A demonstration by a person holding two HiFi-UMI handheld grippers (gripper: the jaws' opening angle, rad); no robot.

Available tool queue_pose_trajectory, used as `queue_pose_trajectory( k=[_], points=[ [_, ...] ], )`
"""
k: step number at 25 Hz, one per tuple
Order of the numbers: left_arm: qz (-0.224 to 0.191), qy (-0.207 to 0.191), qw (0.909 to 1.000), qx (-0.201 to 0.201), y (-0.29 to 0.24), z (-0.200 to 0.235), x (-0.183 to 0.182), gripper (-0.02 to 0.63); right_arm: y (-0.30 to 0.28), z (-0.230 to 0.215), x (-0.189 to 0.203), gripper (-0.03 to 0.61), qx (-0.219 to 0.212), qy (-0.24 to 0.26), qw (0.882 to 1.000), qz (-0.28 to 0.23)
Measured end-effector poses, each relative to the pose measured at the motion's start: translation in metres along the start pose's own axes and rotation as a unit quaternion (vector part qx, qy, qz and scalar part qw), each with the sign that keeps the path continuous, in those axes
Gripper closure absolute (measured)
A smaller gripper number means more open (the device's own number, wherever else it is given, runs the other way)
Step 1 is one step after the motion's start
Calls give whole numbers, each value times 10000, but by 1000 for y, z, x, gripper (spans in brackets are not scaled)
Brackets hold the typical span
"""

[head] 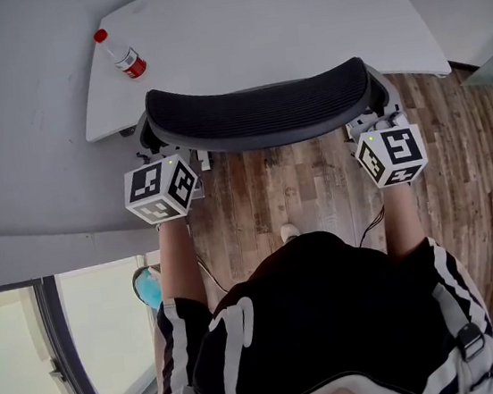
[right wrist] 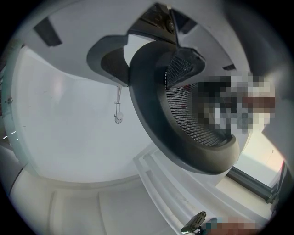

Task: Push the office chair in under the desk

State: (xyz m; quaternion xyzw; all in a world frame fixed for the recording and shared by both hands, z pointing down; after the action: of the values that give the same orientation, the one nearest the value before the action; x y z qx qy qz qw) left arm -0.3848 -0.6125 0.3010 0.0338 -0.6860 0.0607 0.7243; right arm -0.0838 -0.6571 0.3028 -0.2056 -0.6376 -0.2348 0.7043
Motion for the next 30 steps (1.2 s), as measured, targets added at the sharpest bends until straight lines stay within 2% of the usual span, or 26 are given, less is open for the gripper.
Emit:
queue_pose_trajectory(
  k=[18, 30],
  points=[
    [67, 7, 9999, -144, -19, 4, -2, 344, -22, -12, 1, 322, -115, 14, 9999, 6],
    [53, 1, 9999, -102, -12, 2, 2, 344, -16, -9, 2, 322, -112, 73, 9998, 136]
  ],
)
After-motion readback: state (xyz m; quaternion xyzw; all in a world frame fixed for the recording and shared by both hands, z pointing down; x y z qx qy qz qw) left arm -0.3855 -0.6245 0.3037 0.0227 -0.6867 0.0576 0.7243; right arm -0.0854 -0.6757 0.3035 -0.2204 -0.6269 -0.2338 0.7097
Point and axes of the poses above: the fingertips, and each gripper's own axes: y backward along the fingers, z to its left, x out of its underside, the point moved 2 cm from there along y, backward along the fingers, and after that the axes turned 1 degree about -x, right-handed, at the moved point
